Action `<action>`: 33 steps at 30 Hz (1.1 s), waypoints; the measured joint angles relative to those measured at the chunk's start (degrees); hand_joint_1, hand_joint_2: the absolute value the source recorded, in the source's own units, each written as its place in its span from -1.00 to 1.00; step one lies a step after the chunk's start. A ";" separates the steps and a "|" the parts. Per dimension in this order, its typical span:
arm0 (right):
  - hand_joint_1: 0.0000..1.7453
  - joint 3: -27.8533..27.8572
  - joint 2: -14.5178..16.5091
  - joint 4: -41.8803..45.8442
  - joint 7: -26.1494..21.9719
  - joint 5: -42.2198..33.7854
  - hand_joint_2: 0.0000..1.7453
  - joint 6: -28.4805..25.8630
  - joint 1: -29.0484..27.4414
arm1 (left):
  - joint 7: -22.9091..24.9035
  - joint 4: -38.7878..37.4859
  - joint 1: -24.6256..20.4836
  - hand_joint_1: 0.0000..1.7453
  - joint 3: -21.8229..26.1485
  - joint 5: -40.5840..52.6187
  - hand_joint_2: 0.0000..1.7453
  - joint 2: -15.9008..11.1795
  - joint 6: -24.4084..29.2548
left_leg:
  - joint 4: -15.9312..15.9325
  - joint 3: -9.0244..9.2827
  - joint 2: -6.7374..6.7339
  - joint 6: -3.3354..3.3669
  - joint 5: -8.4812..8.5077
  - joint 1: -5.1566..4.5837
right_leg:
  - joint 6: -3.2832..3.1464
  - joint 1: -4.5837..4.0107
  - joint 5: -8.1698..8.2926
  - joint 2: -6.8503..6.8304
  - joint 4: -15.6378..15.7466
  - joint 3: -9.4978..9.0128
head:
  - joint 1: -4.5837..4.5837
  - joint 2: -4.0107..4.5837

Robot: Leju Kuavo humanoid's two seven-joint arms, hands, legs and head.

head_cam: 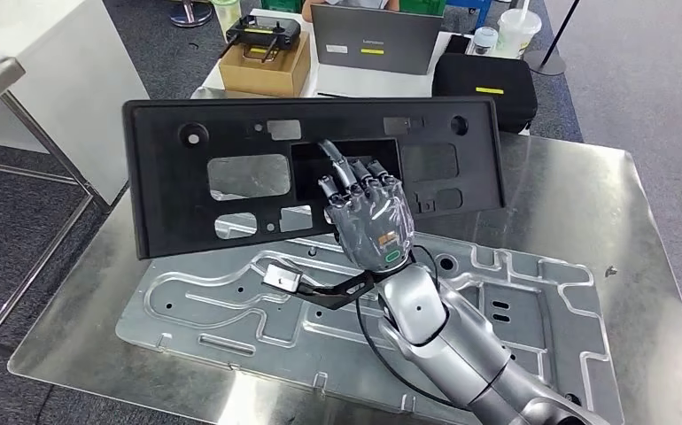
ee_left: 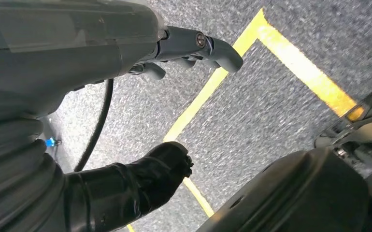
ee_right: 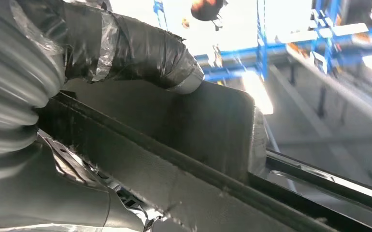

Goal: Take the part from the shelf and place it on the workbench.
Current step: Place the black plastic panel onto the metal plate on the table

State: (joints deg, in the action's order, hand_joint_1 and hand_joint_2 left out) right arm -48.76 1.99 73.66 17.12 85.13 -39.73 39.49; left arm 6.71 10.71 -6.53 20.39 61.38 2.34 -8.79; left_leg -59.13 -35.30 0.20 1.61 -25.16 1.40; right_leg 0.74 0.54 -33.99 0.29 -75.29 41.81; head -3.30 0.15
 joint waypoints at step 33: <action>-1.00 -7.45 9.70 -37.14 -17.73 -1.52 -1.00 14.00 4.44 | -2.06 0.01 0.11 -1.00 4.34 2.73 -1.00 -0.90 1.84 | 1.36 1.79 -0.46 -0.46 0.05 0.21 | 0.33 0.52 3.89 -0.07 4.53 -2.00 | -0.10 0.00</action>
State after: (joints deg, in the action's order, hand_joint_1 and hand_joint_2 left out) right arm -56.22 11.69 36.53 -0.62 83.61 -25.73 43.93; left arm 4.65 10.72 -6.43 24.73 64.11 1.44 -6.95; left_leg -57.77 -33.51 -0.25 1.15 -25.11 1.60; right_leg 1.08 1.07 -30.10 0.22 -70.77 39.81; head -3.39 0.15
